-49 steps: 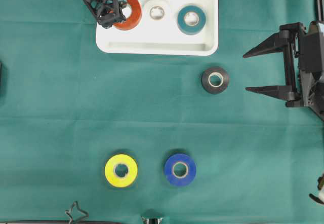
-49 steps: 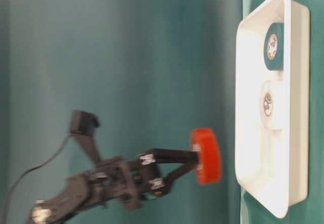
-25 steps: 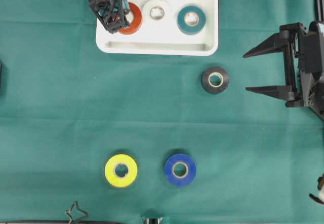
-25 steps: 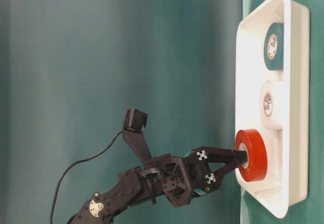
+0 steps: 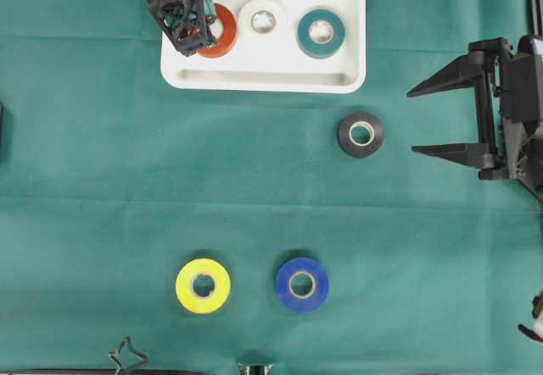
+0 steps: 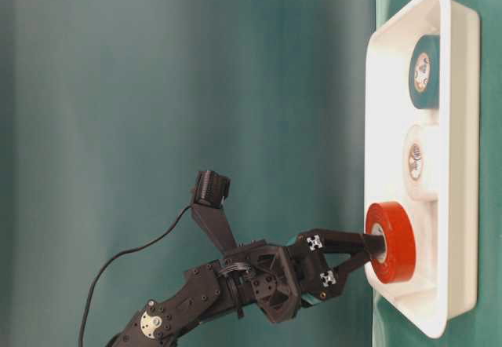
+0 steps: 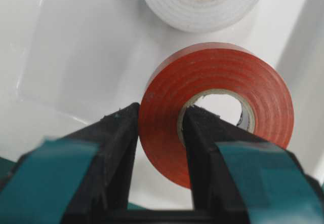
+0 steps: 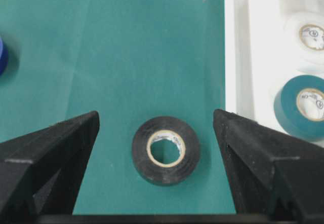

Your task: Pick up the tape from a random location and place it into the white case.

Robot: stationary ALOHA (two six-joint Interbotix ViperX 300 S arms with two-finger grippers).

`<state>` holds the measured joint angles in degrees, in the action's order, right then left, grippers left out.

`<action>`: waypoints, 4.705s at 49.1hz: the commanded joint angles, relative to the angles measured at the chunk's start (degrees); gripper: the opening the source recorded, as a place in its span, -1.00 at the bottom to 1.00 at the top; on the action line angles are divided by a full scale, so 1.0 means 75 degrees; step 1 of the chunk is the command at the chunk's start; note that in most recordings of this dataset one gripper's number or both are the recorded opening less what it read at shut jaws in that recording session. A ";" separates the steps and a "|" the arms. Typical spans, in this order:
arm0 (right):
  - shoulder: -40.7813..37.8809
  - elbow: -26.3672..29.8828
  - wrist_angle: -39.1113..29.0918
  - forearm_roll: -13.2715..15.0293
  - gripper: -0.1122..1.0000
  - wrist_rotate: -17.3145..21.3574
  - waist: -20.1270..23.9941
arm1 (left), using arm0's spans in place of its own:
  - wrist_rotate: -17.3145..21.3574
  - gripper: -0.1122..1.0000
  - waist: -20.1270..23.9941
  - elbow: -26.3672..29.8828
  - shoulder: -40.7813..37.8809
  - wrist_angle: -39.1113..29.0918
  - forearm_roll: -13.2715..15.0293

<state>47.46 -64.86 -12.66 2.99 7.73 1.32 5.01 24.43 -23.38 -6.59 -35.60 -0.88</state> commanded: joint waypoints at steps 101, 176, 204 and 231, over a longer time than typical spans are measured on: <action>-0.0035 0.0410 -0.0070 0.0023 0.76 0.0012 0.0012 | 0.0410 0.91 -0.2250 0.0352 0.1277 -0.0996 0.0047; -0.0035 0.0445 -0.0012 0.0152 0.76 0.0000 -0.0023 | 0.0375 0.91 -0.3188 -0.4957 0.6246 0.4793 0.0176; -0.0047 0.0457 0.0012 0.0176 0.75 0.0012 -0.0059 | -0.0059 0.91 -0.3188 -0.5461 0.6293 0.5449 0.0176; -0.0035 0.0445 0.0000 0.0176 0.74 0.0000 -0.0059 | -0.0070 0.91 -0.3188 -0.5461 0.6281 0.5449 0.0176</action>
<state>47.37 -62.93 -13.10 4.13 7.73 0.97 4.57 0.62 -64.86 40.52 4.83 0.26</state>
